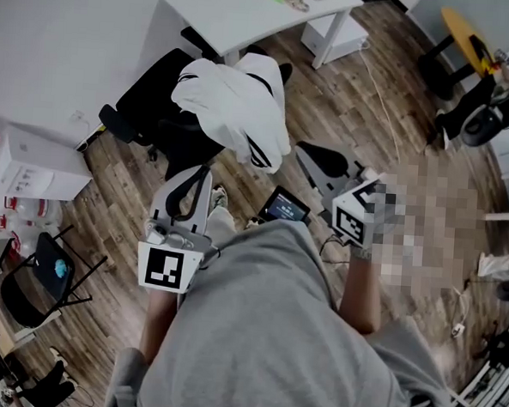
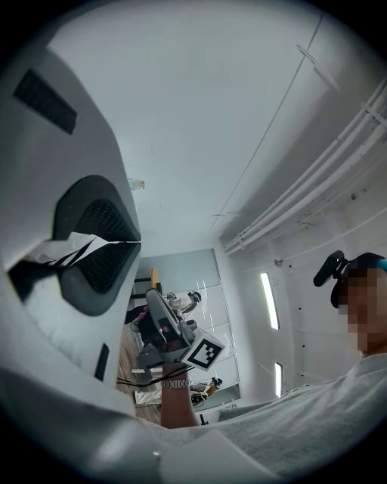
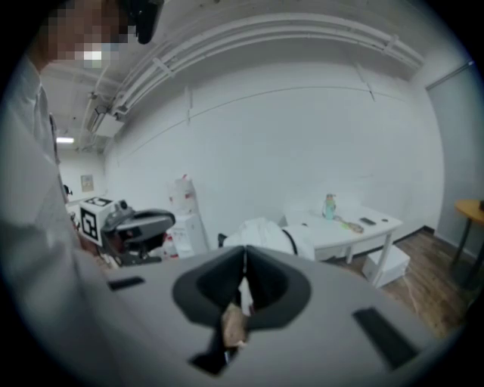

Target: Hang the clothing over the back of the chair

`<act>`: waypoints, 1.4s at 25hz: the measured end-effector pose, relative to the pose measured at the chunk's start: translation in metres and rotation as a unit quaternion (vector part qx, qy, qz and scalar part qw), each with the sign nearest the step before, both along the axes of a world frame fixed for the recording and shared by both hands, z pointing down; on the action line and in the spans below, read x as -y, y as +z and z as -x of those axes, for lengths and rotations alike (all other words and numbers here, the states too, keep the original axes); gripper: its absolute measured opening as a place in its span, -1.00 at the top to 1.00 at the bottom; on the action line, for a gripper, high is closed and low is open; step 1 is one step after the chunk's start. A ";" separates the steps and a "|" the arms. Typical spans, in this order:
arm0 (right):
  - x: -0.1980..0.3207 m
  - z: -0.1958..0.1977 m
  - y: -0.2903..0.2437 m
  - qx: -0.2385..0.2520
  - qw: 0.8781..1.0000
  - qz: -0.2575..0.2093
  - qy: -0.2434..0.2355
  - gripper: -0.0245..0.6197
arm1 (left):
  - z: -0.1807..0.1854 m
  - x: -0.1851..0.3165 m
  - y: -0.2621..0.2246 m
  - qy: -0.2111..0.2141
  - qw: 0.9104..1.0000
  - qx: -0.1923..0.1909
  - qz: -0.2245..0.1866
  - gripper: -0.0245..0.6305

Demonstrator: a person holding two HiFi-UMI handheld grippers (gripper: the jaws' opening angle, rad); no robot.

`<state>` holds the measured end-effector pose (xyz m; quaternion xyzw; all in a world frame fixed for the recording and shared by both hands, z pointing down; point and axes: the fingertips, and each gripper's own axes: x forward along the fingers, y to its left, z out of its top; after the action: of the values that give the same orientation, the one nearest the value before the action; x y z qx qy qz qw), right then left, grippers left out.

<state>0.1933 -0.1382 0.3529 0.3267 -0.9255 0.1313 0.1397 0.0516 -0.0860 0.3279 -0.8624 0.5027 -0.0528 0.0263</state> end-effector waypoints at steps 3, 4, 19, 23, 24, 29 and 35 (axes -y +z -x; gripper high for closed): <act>-0.010 -0.006 -0.002 0.008 1.000 -0.009 -0.002 0.81 | -0.010 0.000 -0.001 0.013 1.000 0.006 -0.003 0.81; -0.014 -0.007 -0.003 0.011 1.000 -0.012 -0.004 0.81 | -0.014 0.001 -0.001 0.017 1.000 0.007 -0.004 0.81; -0.031 -0.031 -0.027 0.082 0.989 -0.108 0.055 0.82 | -0.041 0.002 -0.001 0.052 0.999 0.009 0.002 0.81; -0.032 -0.034 -0.030 0.092 0.986 -0.121 0.065 0.82 | -0.040 0.003 -0.003 0.049 0.999 0.006 0.000 0.81; -0.032 -0.035 -0.030 0.093 0.986 -0.123 0.068 0.82 | -0.040 0.003 -0.003 0.048 0.999 0.005 0.001 0.81; -0.033 -0.035 -0.027 0.098 0.984 -0.125 0.077 0.82 | -0.036 0.003 0.001 0.042 0.999 0.003 0.003 0.81; -0.037 -0.034 -0.025 0.098 0.984 -0.124 0.077 0.82 | -0.035 0.001 0.001 0.039 0.999 0.002 0.006 0.81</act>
<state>0.2271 -0.1013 0.3280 0.3974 -0.9159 0.0571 -0.0034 0.0868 -0.0868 0.3292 -0.8816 0.4679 -0.0566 0.0243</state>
